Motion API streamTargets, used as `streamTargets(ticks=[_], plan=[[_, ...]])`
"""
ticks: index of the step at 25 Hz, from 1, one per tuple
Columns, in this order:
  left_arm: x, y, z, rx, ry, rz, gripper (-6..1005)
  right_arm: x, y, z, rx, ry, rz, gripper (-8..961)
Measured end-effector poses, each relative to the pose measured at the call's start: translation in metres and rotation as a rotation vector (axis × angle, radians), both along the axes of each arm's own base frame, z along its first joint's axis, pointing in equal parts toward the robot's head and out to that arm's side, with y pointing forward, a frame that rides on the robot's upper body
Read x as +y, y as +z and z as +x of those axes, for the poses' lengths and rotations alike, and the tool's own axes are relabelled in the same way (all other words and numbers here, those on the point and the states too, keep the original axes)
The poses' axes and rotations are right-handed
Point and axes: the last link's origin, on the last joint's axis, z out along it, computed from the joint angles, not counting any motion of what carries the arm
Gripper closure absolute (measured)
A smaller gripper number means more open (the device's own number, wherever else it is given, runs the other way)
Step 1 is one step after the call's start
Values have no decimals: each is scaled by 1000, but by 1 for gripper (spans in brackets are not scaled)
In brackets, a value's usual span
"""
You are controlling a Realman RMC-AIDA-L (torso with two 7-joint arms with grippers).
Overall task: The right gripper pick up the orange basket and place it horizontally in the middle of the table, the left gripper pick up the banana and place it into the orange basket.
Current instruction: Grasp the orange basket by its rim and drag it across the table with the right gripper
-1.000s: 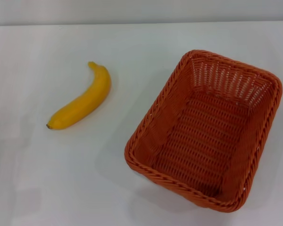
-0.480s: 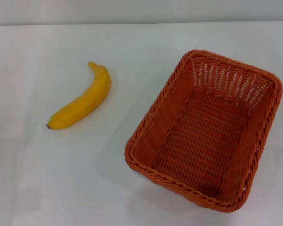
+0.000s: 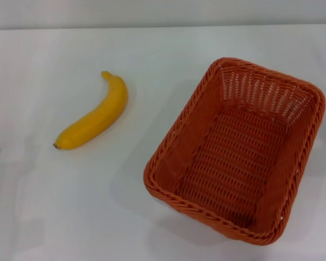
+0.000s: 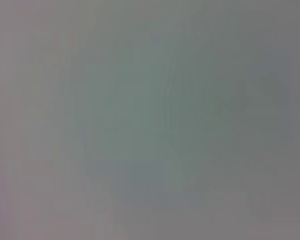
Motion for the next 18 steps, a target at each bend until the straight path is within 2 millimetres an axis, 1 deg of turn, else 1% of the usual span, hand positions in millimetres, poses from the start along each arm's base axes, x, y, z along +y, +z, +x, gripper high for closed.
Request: streamTargets(ticks=[1, 5, 8, 10, 11, 14, 18], plan=[[0, 0, 0, -1, 2, 1, 138, 8, 4, -8, 3, 49, -50, 133], [-1, 0, -1, -2, 4, 2, 138, 28, 15, -35, -28, 171, -177, 133], [-1, 0, -1, -12, 5, 4, 137, 40, 21, -56, -66, 244, -264, 134], [-1, 0, -1, -20, 4, 4, 137, 49, 26, -74, -118, 288, -354, 134], [-1, 1, -1, -23, 4, 5, 137, 50, 27, -78, -132, 294, -371, 134], [0, 1, -1, -25, 2, 6, 137, 58, 33, -107, -260, 316, -494, 137], [0, 2, -1, -24, 1, 7, 138, 61, 38, -136, -406, 273, -650, 140]])
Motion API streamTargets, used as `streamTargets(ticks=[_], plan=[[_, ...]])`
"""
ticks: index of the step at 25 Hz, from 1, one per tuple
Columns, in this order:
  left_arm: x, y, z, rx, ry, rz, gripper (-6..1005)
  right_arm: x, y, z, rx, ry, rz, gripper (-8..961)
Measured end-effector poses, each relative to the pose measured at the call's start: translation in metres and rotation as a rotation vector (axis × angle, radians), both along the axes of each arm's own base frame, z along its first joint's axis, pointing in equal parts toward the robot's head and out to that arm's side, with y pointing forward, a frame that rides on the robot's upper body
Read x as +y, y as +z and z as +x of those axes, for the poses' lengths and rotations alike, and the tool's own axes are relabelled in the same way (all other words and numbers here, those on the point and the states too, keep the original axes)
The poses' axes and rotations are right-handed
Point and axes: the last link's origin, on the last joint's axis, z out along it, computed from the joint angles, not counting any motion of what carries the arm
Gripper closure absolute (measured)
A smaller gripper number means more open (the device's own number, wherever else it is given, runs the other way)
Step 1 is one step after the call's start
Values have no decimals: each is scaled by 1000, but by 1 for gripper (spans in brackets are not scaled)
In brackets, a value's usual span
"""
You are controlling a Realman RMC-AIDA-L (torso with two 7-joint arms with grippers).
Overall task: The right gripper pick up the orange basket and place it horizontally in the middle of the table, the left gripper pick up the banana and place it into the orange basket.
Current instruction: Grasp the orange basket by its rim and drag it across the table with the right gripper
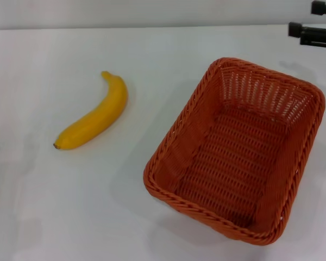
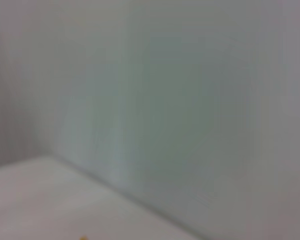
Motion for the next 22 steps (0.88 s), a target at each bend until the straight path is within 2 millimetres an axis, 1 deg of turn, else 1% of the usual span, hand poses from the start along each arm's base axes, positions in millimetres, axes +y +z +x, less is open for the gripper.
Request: streamTargets(ticks=[4, 7, 10, 14, 15, 16, 19, 22], plan=[[0, 1, 0, 2, -1, 1, 138, 3, 3, -27, -122, -45, -118, 141], [1, 2, 0, 5, -5, 5, 138, 5, -2, -46, -207, -61, -210, 141], [2, 3, 0, 6, -7, 6, 138, 14, -16, -64, -338, -88, -275, 141], [3, 3, 1, 7, -9, 7, 137, 25, -41, -88, -526, -118, -313, 140], [3, 3, 1, 7, -11, 7, 137, 25, -44, -91, -541, -116, -315, 140], [4, 4, 1, 7, -14, 8, 137, 27, -49, -98, -575, -111, -317, 146], [6, 5, 2, 9, -20, 13, 137, 35, -53, -109, -621, -109, -310, 164], [6, 5, 2, 10, -21, 15, 137, 45, -60, -105, -699, -154, -324, 182]])
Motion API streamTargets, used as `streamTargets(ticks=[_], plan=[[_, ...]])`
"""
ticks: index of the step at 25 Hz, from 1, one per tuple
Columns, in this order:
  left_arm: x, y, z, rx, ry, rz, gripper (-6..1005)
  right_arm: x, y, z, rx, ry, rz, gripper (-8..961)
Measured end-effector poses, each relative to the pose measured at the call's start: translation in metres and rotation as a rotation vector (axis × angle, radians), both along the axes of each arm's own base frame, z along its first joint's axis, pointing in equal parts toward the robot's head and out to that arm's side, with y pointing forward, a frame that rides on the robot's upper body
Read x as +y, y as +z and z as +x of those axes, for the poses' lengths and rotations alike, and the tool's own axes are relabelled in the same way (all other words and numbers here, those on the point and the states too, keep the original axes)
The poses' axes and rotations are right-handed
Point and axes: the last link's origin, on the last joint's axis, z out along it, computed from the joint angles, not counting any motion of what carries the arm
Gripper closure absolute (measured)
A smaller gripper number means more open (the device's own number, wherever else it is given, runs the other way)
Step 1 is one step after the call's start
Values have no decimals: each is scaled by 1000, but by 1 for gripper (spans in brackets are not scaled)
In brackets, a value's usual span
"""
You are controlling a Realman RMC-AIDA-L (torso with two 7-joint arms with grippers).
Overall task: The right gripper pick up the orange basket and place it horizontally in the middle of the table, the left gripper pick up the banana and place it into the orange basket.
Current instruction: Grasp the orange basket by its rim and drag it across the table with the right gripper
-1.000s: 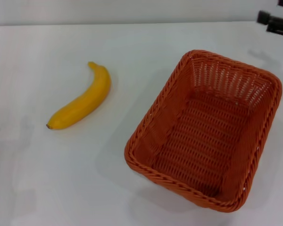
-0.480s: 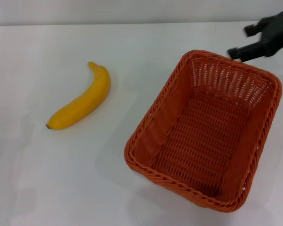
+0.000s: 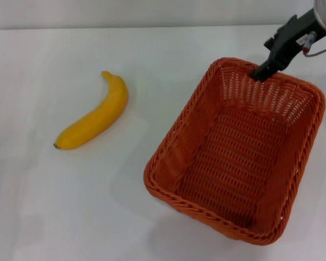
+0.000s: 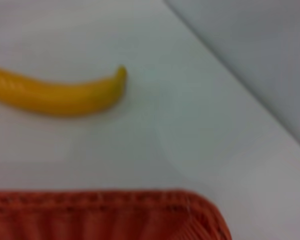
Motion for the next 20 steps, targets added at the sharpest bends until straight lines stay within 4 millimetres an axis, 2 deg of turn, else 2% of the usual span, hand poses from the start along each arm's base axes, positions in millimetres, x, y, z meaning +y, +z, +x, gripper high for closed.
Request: streamTargets(ticks=[5, 11, 20], plan=[[0, 0, 0, -1, 1, -1, 137, 12, -18, 13, -116, -54, -8, 213], [-2, 0, -1, 0, 5, 1, 137, 14, -33, 24, -194, -95, -45, 249], [2, 1, 1, 1, -6, 1, 137, 15, -31, 24, -241, -92, -52, 304]])
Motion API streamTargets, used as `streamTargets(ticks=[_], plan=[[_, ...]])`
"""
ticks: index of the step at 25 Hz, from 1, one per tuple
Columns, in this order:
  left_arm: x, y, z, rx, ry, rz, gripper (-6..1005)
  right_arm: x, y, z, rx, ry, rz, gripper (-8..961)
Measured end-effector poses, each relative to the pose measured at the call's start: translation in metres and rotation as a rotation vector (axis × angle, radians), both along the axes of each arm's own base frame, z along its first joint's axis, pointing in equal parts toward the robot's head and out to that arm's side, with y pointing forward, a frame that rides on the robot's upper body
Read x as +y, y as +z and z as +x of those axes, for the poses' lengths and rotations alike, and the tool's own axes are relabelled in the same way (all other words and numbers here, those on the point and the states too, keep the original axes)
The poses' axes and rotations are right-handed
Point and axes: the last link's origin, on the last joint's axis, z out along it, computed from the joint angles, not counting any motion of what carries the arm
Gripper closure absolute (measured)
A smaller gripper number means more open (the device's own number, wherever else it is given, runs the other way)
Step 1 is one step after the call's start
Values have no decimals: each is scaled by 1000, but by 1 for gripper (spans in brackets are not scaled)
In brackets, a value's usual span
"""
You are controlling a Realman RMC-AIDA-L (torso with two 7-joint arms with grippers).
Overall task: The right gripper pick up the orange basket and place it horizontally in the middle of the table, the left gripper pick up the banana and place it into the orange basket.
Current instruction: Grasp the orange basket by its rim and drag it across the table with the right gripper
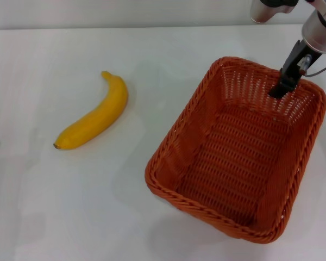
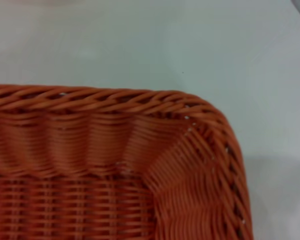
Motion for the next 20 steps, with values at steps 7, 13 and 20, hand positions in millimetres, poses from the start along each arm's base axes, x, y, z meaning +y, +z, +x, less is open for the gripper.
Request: streamTargets(ticks=[7, 13, 20], plan=[[2, 0, 1, 0, -5, 1, 137, -2, -1, -1, -12, -11, -20, 512], [2, 0, 1, 0, -6, 1, 137, -4, 1, -1, -6, -33, -29, 642], [3, 0, 2, 0, -8, 1, 137, -6, 19, -9, 73, -148, -24, 671]])
